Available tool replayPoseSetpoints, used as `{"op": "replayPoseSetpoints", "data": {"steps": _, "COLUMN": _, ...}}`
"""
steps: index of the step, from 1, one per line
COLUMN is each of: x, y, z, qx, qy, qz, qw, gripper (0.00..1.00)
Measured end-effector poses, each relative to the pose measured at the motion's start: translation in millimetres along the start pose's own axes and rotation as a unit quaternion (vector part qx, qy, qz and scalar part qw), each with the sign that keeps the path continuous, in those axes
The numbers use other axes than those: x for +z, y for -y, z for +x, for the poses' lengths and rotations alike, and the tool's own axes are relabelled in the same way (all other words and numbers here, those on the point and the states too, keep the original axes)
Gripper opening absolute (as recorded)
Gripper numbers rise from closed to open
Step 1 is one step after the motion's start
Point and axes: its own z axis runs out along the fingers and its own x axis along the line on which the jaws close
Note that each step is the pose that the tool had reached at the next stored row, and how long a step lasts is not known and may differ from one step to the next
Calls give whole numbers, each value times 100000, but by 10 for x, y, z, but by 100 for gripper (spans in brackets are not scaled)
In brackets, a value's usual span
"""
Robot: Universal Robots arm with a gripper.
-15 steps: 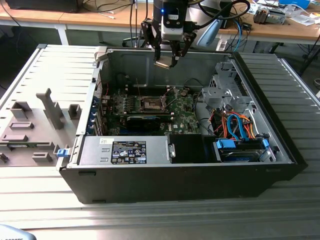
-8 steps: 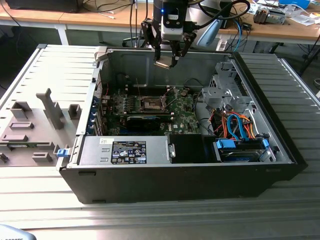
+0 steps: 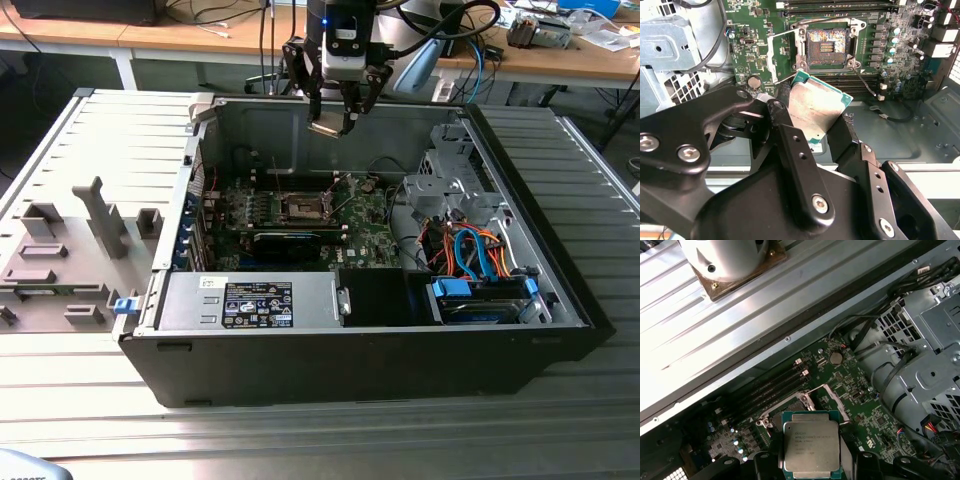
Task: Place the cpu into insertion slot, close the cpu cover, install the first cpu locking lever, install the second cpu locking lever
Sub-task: 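Place the cpu into insertion slot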
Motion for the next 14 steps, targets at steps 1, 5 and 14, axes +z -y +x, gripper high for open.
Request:
{"op": "replayPoseSetpoints", "data": {"steps": 1, "x": 0, "y": 0, "z": 0, "qx": 17, "qy": 1, "qz": 0, "qw": 100000, "gripper": 54}}
{"op": "replayPoseSetpoints", "data": {"steps": 5, "x": 0, "y": 0, "z": 0, "qx": 133, "qy": 9, "qz": -4, "qw": 100000, "gripper": 54}}
{"op": "replayPoseSetpoints", "data": {"steps": 14, "x": 0, "y": 0, "z": 0, "qx": 334, "qy": 27, "qz": -7, "qw": 99999, "gripper": 54}}
